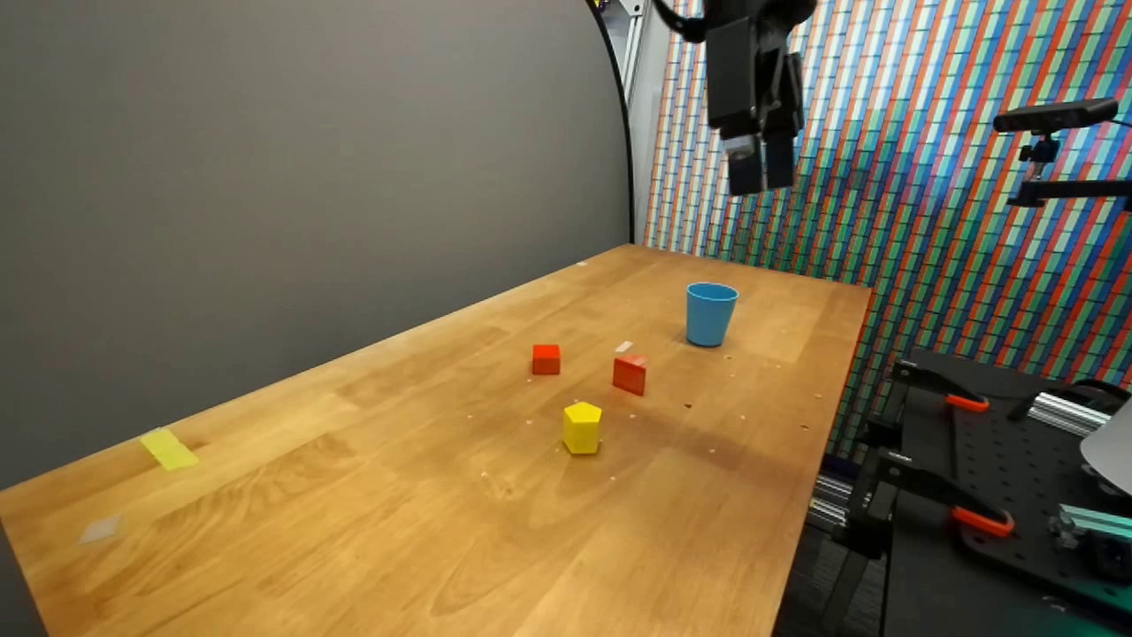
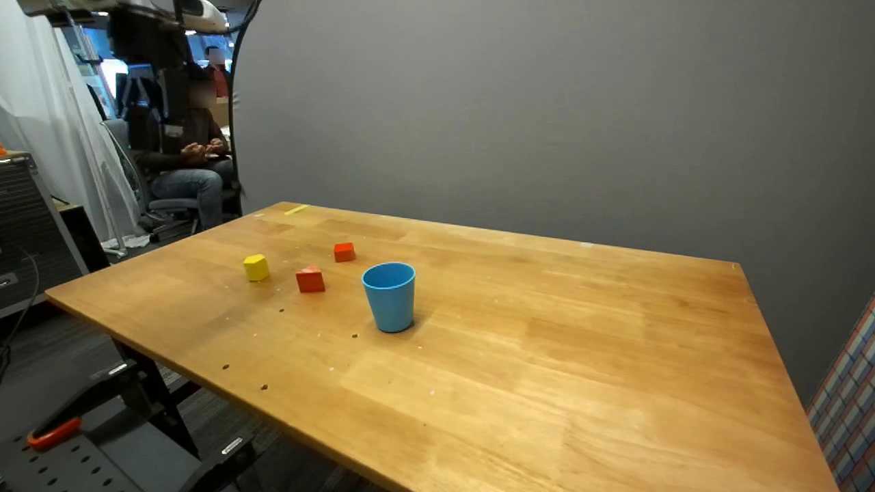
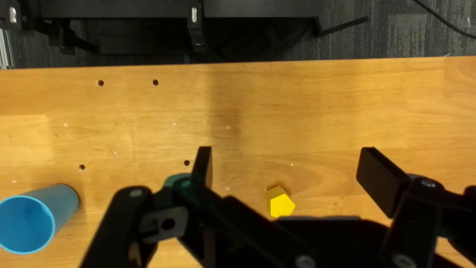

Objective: Pick the yellow block and put it in the cup

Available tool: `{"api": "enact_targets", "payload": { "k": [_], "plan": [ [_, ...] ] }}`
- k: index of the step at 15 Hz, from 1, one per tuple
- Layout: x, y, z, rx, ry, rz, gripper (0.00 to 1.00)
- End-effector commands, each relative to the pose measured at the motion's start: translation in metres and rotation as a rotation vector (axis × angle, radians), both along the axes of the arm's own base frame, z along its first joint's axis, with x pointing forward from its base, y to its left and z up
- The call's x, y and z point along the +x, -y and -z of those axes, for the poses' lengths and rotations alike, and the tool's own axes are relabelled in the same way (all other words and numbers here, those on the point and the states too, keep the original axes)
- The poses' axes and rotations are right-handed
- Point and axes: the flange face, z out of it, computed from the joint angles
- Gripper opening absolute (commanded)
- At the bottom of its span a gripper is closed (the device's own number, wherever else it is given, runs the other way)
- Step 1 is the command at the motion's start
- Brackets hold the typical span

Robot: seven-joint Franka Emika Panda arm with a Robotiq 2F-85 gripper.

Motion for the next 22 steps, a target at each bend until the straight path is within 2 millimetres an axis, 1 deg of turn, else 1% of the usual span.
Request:
{"api": "enact_targets", "payload": {
  "k": [1, 4, 5, 6, 7, 9, 10, 13, 15, 17, 22],
  "plan": [
    [0.048, -0.045, 0.045, -0.005, -0.022, -0.068, 1.00],
    [0.079, -0.074, 0.095, -0.062, 0.008, -0.089, 1.00],
    [0.091, -0.082, 0.113, -0.095, 0.026, -0.094, 1.00],
    [0.106, -0.085, 0.129, -0.121, 0.044, -0.096, 1.00],
    [0.117, -0.090, 0.140, -0.136, 0.052, -0.099, 1.00],
    [0.137, -0.094, 0.160, -0.136, 0.062, -0.101, 1.00],
    [0.146, -0.094, 0.170, -0.138, 0.059, -0.097, 1.00],
    [0.170, -0.090, 0.189, -0.119, 0.039, -0.073, 1.00],
    [0.178, -0.082, 0.197, -0.105, 0.027, -0.050, 1.00],
    [0.181, -0.074, 0.201, -0.075, 0.013, -0.007, 1.00],
    [0.166, -0.067, 0.224, -0.028, -0.064, 0.081, 1.00]
  ]
}}
